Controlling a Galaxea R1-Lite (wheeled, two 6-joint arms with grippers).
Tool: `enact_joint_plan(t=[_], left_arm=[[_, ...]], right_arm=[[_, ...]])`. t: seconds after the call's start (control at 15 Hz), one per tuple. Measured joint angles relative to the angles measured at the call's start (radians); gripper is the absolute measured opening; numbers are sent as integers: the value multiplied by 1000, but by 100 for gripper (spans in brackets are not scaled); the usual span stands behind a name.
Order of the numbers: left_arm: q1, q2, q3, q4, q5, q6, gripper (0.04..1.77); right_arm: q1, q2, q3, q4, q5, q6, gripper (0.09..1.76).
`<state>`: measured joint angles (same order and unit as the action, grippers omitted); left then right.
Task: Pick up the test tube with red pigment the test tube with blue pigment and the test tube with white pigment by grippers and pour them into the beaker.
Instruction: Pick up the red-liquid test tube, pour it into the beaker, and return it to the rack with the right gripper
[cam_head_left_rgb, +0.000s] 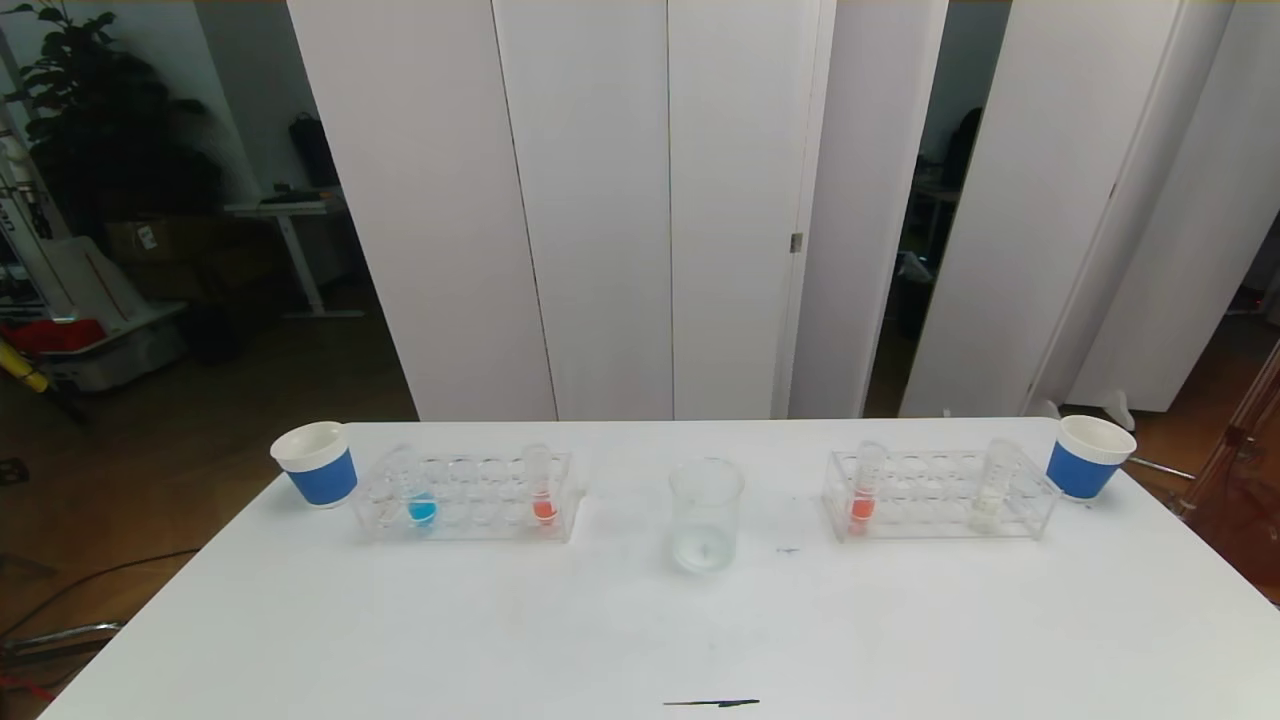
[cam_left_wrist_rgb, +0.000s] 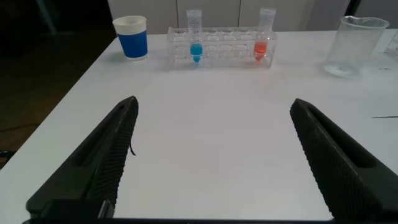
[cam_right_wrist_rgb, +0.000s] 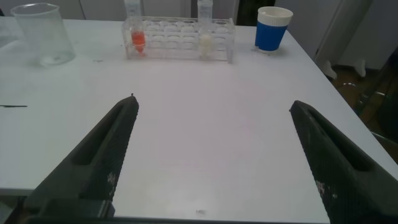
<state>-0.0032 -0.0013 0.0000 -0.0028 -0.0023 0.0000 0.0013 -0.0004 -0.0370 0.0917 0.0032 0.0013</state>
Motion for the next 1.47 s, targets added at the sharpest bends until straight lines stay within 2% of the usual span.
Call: enact_joint_plan(t=[1.47], left_arm=[[0, 0, 0, 0, 0, 0, 175]], right_arm=[[-1, 0, -15, 16, 2, 2, 175]])
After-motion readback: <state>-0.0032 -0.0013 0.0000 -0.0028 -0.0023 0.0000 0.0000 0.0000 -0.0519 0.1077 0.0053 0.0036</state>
